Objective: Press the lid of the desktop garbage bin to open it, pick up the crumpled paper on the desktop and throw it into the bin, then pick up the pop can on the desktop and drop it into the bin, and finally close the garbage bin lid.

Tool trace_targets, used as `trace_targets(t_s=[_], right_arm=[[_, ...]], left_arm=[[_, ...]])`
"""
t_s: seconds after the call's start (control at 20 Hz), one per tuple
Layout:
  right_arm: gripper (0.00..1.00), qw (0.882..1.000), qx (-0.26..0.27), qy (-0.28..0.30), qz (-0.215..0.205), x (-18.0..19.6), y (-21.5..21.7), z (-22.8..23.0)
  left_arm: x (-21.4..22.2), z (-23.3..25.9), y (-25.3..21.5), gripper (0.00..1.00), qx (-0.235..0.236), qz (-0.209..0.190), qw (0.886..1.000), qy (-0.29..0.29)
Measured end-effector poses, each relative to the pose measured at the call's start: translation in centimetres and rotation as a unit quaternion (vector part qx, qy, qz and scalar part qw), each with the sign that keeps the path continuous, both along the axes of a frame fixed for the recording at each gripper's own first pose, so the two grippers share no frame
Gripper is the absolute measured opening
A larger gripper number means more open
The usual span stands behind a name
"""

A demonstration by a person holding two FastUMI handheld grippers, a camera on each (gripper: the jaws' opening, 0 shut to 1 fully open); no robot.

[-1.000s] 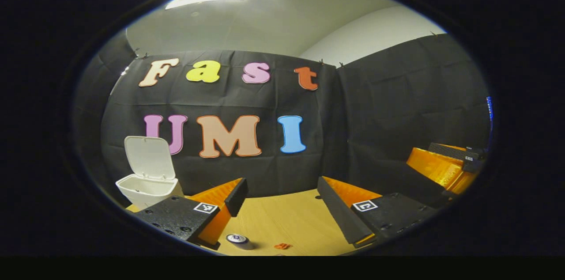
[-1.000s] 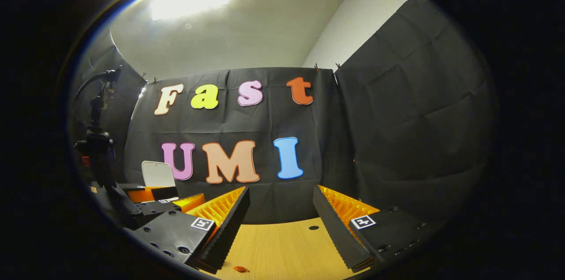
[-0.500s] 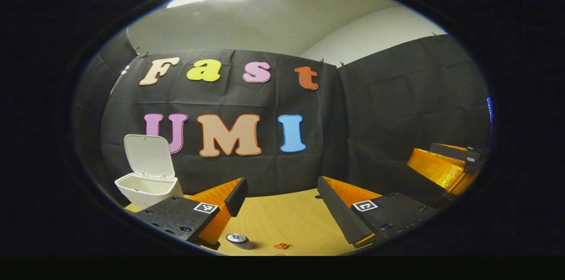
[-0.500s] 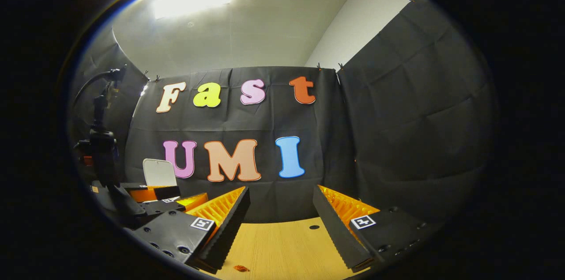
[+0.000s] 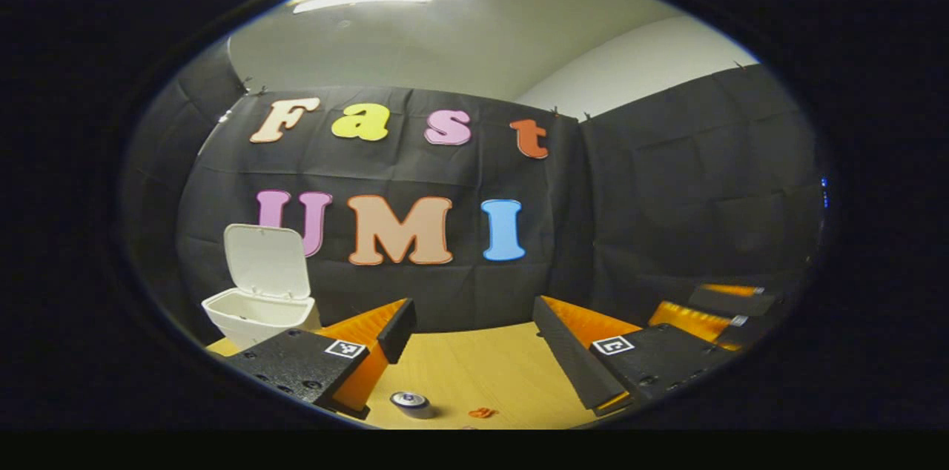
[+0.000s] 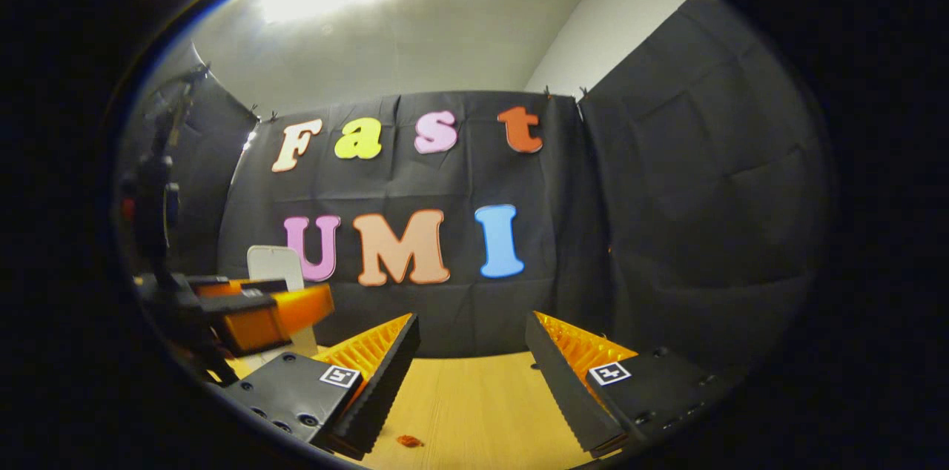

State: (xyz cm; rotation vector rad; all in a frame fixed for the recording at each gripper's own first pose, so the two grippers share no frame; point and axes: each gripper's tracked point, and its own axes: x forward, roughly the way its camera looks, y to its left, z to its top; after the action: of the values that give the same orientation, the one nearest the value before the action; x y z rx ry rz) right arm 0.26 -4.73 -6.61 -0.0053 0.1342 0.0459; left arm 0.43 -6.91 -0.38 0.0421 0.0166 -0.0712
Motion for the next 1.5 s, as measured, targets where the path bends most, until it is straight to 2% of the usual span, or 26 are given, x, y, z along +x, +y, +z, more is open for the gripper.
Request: trace_targets(t_s=[0.1,0.15,0.2,0.25,0.35,0.4,0.45,0.55,0.8,0.85,0.9,0.95,1.0,1.05,1.1,1.15,1.2,1.25,1.3,1.35,1.5], right_arm=[[0.96,0.998,0.001,0.068,0.009,0.8,0.7,-6.2],[0.96,0.994,0.000,0.106,0.015,1.3,1.3,-9.8],[0.96,0.989,0.000,0.144,0.023,1.7,2.1,-13.1],[0.96,0.983,0.001,0.180,0.031,1.9,2.9,-16.1],[0.96,0.972,-0.002,0.229,0.048,3.3,5.1,-20.1],[0.96,0.968,-0.009,0.243,0.054,3.9,5.9,-21.7],[0.96,0.964,-0.016,0.258,0.061,4.5,6.5,-23.5],[0.95,0.952,-0.027,0.296,0.078,4.8,7.3,-27.0],[0.78,0.919,-0.053,0.375,0.111,5.6,10.3,-34.1],[0.75,0.914,-0.059,0.386,0.112,5.4,10.5,-35.2],[0.70,0.910,-0.065,0.393,0.112,5.4,10.4,-36.0],[0.65,0.905,-0.077,0.404,0.113,5.0,10.1,-36.4],[0.58,0.913,-0.079,0.385,0.111,5.6,10.0,-36.1],[0.44,0.914,-0.075,0.383,0.112,5.8,10.1,-36.0],[0.39,0.914,-0.074,0.383,0.106,5.9,10.0,-36.0],[0.27,0.915,-0.063,0.386,0.096,6.0,9.7,-35.2],[0.27,0.920,-0.050,0.379,0.091,6.4,9.8,-33.9],[0.26,0.927,-0.035,0.363,0.086,7.2,10.1,-31.9],[0.26,0.937,-0.017,0.339,0.086,8.3,10.9,-29.2],[0.26,0.945,0.005,0.315,0.091,9.5,12.2,-26.3],[0.25,0.960,0.043,0.241,0.136,13.1,18.9,-17.4]], left_arm=[[-1.3,-0.1,2.7,0.99,0.008,0.021,1.000,-0.001],[-1.9,-0.3,4.2,0.95,0.017,0.034,0.999,0.002],[-2.6,-0.5,5.8,0.99,0.025,0.048,0.998,0.007],[-3.1,-1.0,7.3,0.98,0.031,0.062,0.998,0.013],[-4.1,-1.8,9.8,0.99,0.039,0.086,0.995,0.026],[-4.5,-2.1,11.1,0.95,0.044,0.098,0.994,0.033],[-4.9,-2.5,12.2,0.99,0.049,0.109,0.992,0.042],[-5.4,-3.0,14.2,0.95,0.055,0.129,0.989,0.056],[-6.3,-3.9,17.1,0.95,0.067,0.158,0.982,0.077],[-6.3,-4.2,17.6,0.99,0.069,0.159,0.981,0.081],[-6.4,-4.6,17.9,0.95,0.072,0.161,0.981,0.087],[-6.4,-4.9,18.3,0.95,0.073,0.161,0.980,0.091],[-6.3,-5.0,18.6,0.95,0.071,0.161,0.980,0.094],[-6.2,-5.2,19.0,0.95,0.070,0.161,0.980,0.096],[-6.0,-5.4,19.3,0.99,0.068,0.159,0.980,0.097],[-5.7,-5.4,19.8,0.95,0.064,0.156,0.981,0.095],[-5.4,-5.3,20.0,0.95,0.060,0.153,0.982,0.092],[-5.2,-5.4,20.3,0.99,0.055,0.149,0.983,0.090],[-4.8,-5.3,20.7,0.95,0.050,0.145,0.984,0.087],[-4.5,-5.2,21.1,0.95,0.045,0.142,0.985,0.083],[-4.2,-5.3,22.7,0.95,0.029,0.134,0.988,0.074]])
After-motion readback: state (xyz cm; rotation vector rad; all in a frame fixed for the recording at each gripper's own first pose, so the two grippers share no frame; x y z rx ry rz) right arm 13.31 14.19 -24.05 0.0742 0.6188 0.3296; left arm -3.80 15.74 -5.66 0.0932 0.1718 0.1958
